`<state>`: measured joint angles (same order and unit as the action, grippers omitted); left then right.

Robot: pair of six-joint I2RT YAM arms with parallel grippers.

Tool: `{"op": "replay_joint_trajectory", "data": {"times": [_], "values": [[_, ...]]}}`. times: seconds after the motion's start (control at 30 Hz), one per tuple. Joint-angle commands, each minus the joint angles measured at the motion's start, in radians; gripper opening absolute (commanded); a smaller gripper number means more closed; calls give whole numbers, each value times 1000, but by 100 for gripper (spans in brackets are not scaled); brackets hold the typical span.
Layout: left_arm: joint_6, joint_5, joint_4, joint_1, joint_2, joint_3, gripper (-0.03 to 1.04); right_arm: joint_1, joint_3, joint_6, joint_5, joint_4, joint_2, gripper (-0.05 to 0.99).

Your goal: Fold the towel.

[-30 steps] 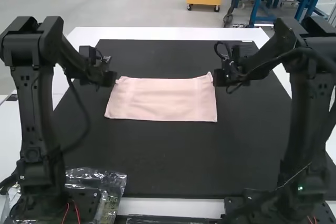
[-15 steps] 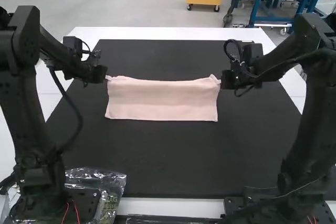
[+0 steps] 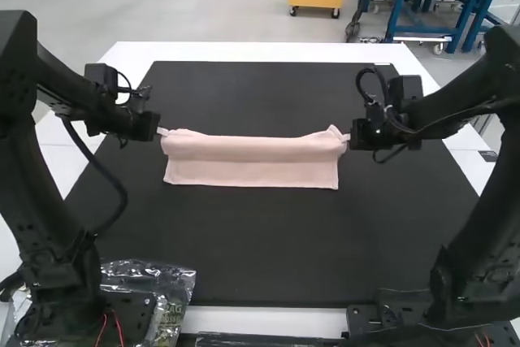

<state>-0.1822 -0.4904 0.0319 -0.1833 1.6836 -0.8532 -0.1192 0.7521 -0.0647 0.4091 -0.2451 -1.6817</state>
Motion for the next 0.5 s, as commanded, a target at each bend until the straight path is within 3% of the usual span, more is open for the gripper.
{"op": "replay_joint_trajectory", "data": {"times": [0.0, 0.33, 0.37, 0.4, 0.43, 0.47], "values": [[-20, 21, -1, -19, -51, 39, 2, 30, -46, -14, -9, -5, 48, -2], [-37, 35, -53, -19, -104, 189, 2, 21, -185, -24, -9, -83, 59, -2], [-43, 42, -63, -18, -102, 207, 2, 18, -194, -23, -9, -91, 51, 4], [-43, 56, -78, -18, -101, 227, 2, 18, -198, -21, -9, -91, 42, 17], [-39, 59, -101, -18, -99, 246, 4, 18, -204, -18, -12, -91, 33, 33], [-37, 59, -124, -18, -96, 264, 14, 21, -206, -12, -16, -91, 22, 54]]}}
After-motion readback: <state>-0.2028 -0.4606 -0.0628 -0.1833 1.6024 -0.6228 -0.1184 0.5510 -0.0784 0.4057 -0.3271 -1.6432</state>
